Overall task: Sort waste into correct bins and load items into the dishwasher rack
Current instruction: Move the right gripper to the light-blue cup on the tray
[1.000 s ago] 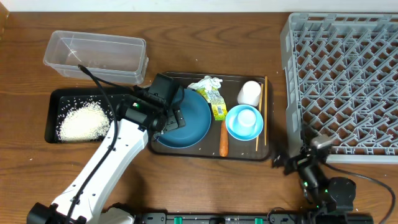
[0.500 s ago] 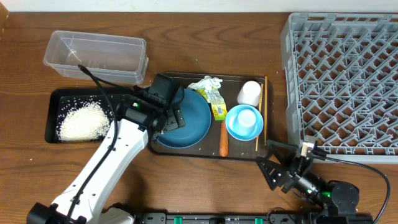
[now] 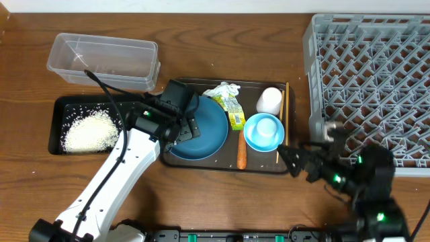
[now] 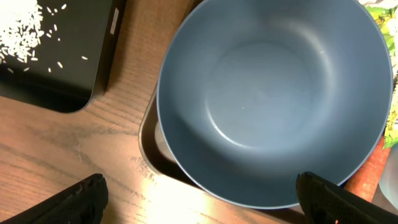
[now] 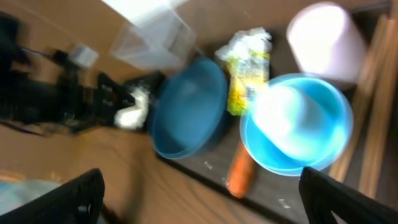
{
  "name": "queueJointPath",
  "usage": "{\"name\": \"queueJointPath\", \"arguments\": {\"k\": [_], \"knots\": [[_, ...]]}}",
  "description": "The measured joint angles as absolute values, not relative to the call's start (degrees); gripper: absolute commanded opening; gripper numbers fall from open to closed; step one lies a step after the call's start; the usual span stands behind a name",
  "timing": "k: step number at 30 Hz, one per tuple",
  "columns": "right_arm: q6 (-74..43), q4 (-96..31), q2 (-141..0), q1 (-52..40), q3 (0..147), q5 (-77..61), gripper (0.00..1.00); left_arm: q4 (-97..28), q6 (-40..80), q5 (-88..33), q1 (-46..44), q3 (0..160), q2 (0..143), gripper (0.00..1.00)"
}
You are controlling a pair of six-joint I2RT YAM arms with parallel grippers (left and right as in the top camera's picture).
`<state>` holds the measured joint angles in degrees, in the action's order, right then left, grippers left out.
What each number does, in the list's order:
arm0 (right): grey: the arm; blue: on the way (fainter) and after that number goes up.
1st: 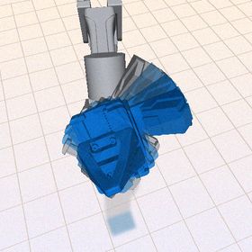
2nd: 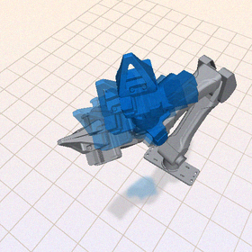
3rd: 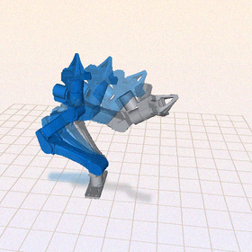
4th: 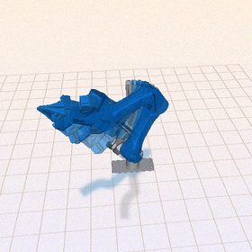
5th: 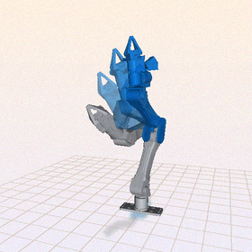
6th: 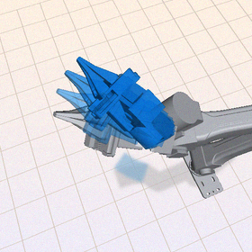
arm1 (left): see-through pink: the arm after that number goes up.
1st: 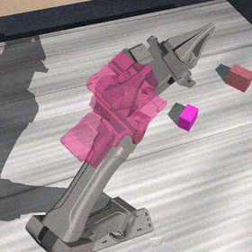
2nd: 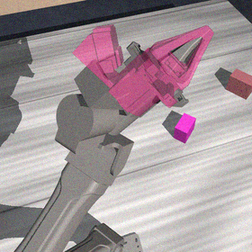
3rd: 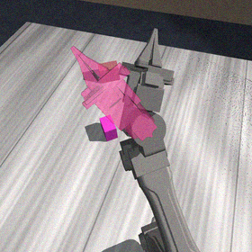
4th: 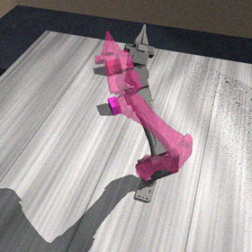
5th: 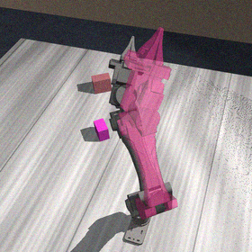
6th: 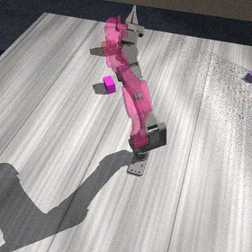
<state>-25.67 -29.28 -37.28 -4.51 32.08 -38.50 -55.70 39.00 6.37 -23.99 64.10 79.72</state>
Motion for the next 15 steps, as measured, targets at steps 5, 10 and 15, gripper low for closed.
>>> {"name": "queueJointPath", "arguments": {"k": [5,10,15], "knots": [[-18.9,-45.9,-49.8,-11.8,47.9,-23.9,0.99,-55.7,39.0,6.4,-24.0,64.1,79.7,0.99],[-16.6,-53.6,-58.7,-18.7,58.4,-11.5,0.99,-55.7,39.0,6.4,-24.0,64.1,79.7,0.99],[-15.8,-53.2,-63.2,-20.1,59.7,-7.3,0.99,-55.7,39.0,6.4,-24.0,64.1,79.7,0.99]]}}
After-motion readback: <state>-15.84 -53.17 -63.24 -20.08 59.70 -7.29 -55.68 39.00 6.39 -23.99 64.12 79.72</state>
